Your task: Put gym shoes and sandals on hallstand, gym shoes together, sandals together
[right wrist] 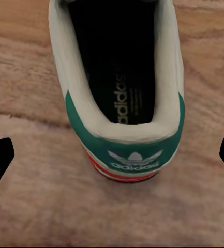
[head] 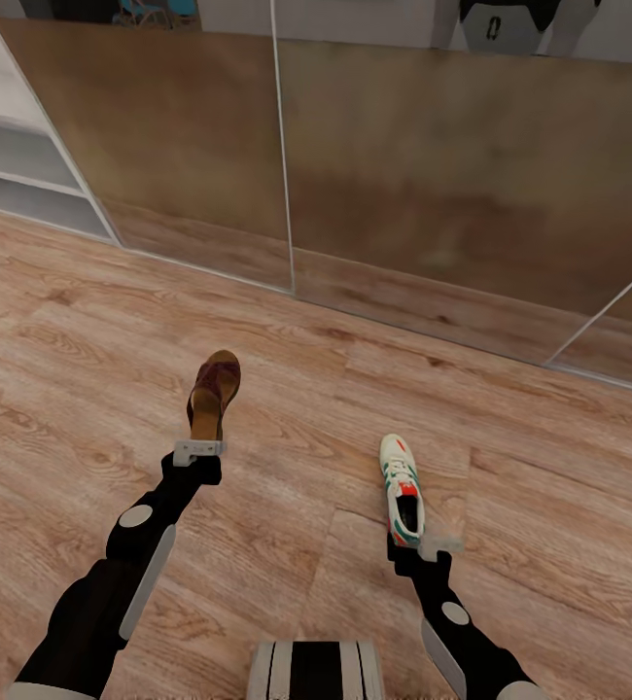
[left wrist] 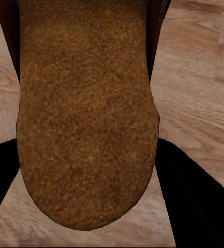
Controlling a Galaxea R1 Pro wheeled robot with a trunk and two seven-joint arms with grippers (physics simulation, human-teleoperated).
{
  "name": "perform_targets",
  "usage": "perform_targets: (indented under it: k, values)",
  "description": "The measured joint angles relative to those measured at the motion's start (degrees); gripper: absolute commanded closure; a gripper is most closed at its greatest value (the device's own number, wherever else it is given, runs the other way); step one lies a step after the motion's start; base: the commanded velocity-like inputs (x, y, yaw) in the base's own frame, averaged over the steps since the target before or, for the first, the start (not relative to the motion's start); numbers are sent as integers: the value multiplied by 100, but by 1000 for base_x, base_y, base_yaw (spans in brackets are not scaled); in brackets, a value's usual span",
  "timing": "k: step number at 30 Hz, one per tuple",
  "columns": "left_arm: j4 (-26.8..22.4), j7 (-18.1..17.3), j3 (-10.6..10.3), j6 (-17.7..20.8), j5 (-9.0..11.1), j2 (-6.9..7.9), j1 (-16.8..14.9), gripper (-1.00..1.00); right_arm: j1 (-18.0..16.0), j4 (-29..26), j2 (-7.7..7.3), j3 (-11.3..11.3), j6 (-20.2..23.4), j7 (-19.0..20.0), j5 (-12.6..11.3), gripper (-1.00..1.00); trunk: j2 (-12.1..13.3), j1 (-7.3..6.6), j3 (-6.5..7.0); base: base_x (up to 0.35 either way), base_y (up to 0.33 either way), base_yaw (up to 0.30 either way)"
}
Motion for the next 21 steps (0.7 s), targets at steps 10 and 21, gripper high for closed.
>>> perform_targets:
  k: [10,21]
  values:
    - [-2,0,0,0,-1,0,0,100,0,-224,1,-12,1,0,4,-100,-9,15,-207,0,0,0]
    - [-2,0,0,0,0,0,0,100,1,-287,0,-225,1,0,5,-100,-18,33,-424,0,0,0]
